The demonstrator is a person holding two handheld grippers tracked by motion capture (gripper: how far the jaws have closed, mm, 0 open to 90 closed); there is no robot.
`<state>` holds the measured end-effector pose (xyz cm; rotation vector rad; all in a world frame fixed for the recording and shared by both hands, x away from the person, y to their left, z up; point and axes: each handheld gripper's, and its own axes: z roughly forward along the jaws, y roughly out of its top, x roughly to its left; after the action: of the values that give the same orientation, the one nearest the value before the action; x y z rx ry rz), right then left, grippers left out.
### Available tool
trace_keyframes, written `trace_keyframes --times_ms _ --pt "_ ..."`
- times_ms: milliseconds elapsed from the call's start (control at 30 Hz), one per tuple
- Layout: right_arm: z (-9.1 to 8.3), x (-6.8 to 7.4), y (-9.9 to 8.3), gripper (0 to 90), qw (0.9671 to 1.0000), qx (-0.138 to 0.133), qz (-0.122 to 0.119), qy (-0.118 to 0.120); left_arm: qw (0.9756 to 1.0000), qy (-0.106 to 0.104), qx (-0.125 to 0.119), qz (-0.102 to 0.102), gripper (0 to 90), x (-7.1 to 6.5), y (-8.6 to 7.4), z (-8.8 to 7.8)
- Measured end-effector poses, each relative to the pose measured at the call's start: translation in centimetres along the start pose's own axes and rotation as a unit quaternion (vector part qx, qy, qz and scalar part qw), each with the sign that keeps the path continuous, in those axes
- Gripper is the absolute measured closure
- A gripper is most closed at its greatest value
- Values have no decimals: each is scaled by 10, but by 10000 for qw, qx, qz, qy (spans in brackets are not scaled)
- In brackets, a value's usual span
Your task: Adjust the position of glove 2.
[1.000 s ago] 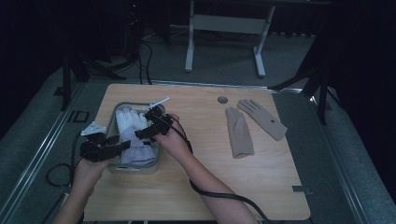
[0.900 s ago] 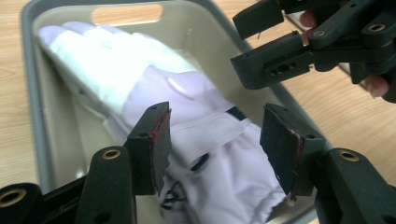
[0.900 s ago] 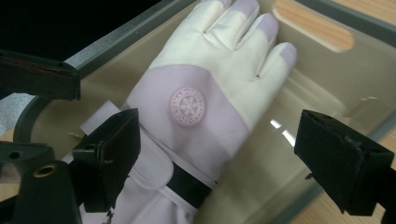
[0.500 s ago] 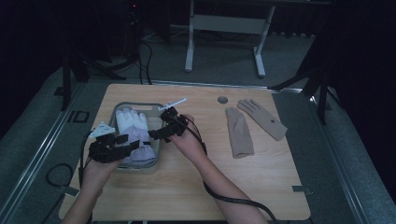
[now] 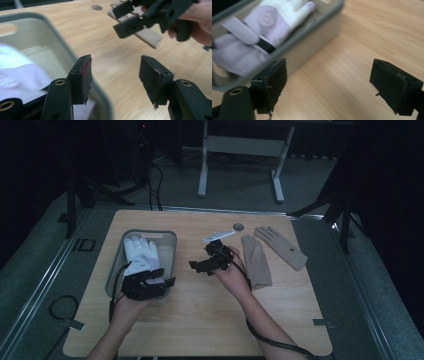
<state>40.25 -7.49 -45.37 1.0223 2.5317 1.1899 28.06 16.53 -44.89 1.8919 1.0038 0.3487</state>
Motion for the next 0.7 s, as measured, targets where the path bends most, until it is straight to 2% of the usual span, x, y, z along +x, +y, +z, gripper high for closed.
trace_keyframes --times_ms 200,333,367,400,500,567,633,667,700 --pt "-20 -25 -18 140 9996 -230 104 92 9995 -198 14 231 439 -21 2 19" --pt "-34 -40 -28 139 9994 -328 139 2 9989 -363 10 304 439 -32 0 31" --pt "-34 -40 -28 139 9994 -328 139 2 9989 -363 10 304 439 -32 0 31" --pt "-42 -53 -35 140 9991 -352 174 -142 9984 -436 55 353 439 -37 -3 41" --pt "-47 -63 -42 139 9988 -366 226 -228 9979 -557 96 325 427 -40 -9 50" --pt "-49 -67 -45 137 9988 -356 226 -256 9979 -542 105 328 419 -42 -11 54" --pt "-54 -80 -53 137 9977 -428 349 -388 9975 -546 150 417 352 -46 -17 61" --pt "-54 -80 -53 137 9977 -428 349 -388 9978 -473 134 446 352 -47 -19 62" --pt "-56 -88 -59 135 9973 -429 444 -388 9977 -451 137 478 331 -50 -22 65"
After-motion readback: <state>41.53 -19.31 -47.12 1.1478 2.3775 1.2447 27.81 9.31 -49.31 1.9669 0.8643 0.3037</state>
